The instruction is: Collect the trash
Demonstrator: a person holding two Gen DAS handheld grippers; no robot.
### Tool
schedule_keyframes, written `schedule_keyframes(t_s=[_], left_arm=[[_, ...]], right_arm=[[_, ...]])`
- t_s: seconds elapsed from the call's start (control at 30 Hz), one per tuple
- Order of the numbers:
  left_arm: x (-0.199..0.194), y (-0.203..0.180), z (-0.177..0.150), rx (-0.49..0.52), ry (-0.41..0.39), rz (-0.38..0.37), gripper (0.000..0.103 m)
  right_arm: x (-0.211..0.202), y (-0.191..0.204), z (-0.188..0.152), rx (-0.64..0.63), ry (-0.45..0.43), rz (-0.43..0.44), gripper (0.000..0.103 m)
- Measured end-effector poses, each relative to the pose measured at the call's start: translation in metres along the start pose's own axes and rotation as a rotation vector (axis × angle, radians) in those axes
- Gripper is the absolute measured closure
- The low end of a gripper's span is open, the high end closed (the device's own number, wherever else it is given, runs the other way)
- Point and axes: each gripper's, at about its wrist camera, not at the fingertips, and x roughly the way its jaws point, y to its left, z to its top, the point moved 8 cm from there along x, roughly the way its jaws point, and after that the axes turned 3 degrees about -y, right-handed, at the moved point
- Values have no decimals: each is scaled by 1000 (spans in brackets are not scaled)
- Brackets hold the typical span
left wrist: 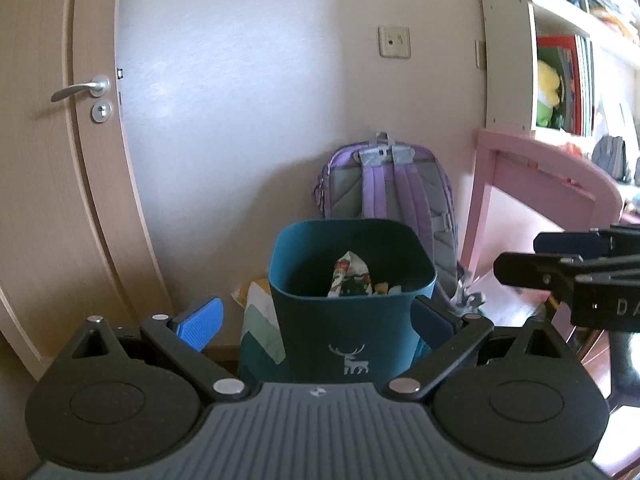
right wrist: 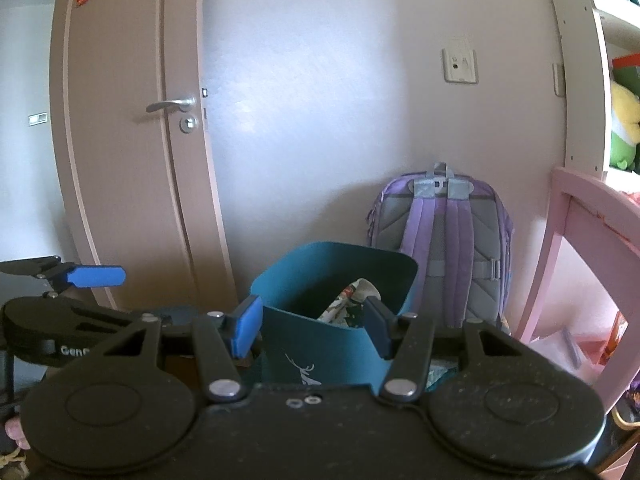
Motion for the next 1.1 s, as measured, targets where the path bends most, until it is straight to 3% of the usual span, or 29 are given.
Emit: schedule_keyframes(t_s=[1.1], left_arm=[[-22, 3, 34, -72, -30, -42, 2]], right_arm=[[0, 9, 19, -13, -10, 22, 48]])
